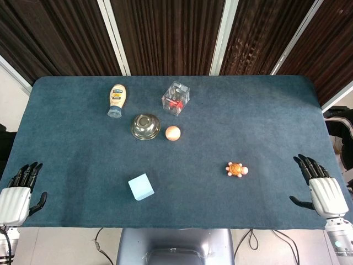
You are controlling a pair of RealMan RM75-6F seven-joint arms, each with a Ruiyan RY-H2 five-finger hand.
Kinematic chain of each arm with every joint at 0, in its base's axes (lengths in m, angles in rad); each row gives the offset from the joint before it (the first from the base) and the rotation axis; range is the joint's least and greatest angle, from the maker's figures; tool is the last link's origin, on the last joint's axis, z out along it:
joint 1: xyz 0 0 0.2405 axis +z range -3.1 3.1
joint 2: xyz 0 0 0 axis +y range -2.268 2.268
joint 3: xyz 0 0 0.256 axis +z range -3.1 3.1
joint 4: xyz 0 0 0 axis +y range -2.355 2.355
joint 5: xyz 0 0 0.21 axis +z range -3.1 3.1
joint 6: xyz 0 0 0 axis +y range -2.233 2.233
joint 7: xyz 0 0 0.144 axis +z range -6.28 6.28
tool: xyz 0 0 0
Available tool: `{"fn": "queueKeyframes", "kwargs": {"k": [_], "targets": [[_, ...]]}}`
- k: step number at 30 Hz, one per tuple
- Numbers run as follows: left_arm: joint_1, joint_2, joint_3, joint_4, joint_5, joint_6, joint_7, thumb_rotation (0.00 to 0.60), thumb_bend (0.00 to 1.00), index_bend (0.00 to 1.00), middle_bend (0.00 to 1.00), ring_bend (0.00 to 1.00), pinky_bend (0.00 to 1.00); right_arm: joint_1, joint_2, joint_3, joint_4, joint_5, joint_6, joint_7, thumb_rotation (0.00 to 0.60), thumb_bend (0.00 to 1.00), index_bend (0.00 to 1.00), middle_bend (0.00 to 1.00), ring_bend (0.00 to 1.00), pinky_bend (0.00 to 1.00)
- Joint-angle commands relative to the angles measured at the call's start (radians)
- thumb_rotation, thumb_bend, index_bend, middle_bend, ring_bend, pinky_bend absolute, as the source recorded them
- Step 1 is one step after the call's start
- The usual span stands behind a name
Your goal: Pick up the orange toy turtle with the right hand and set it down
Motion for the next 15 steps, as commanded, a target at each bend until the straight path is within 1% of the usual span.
{"fn": "queueKeyframes", "kwargs": {"k": [1, 5, 9, 11, 12, 13, 14, 15], "targets": [[-0.001, 0.001, -0.001, -0.002, -0.004, -0.003, 0.000, 0.600, 0.39, 0.03, 0.06, 0.06, 0.25, 0.000, -0.001, -0.003, 0.000, -0.001, -0.006, 0.007, 0.600, 0.10, 0.20, 0.15, 0.12, 0.30], [-0.001, 0.003, 0.000, -0.006, 0.000, -0.002, -0.001, 0.600, 0.39, 0.03, 0.06, 0.06, 0.25, 0.008, 0.006, -0.006, -0.007, 0.009, -0.032, 0.013, 0.600, 0.10, 0.24, 0.15, 0.12, 0.30], [-0.007, -0.002, -0.001, 0.009, 0.015, 0.002, -0.016, 0.600, 0.39, 0.04, 0.06, 0.06, 0.25, 0.009, -0.005, 0.000, -0.002, 0.010, -0.026, 0.015, 0.600, 0.10, 0.26, 0.15, 0.12, 0.30], [-0.009, -0.004, 0.000, 0.017, 0.017, -0.002, -0.022, 0.600, 0.39, 0.04, 0.06, 0.07, 0.25, 0.009, -0.016, 0.006, 0.005, 0.004, -0.013, 0.022, 0.600, 0.10, 0.29, 0.15, 0.16, 0.30], [-0.010, -0.005, 0.001, 0.020, 0.017, -0.004, -0.029, 0.600, 0.39, 0.04, 0.06, 0.07, 0.25, 0.008, -0.028, 0.010, 0.017, -0.007, 0.004, 0.032, 0.600, 0.10, 0.31, 0.16, 0.22, 0.30], [-0.009, -0.006, 0.002, 0.022, 0.018, -0.004, -0.034, 0.600, 0.39, 0.04, 0.06, 0.07, 0.25, 0.007, -0.038, 0.013, 0.029, -0.015, 0.017, 0.039, 0.600, 0.10, 0.33, 0.18, 0.34, 0.31], [-0.010, -0.007, 0.002, 0.025, 0.019, -0.003, -0.038, 0.600, 0.39, 0.04, 0.06, 0.07, 0.25, 0.007, -0.047, 0.014, 0.041, -0.023, 0.026, 0.046, 0.600, 0.10, 0.36, 0.20, 0.47, 0.36], [-0.010, -0.007, 0.002, 0.027, 0.019, -0.004, -0.041, 0.600, 0.39, 0.04, 0.06, 0.07, 0.25, 0.009, -0.057, 0.014, 0.053, -0.032, 0.031, 0.059, 0.600, 0.10, 0.38, 0.22, 0.58, 0.43]]}}
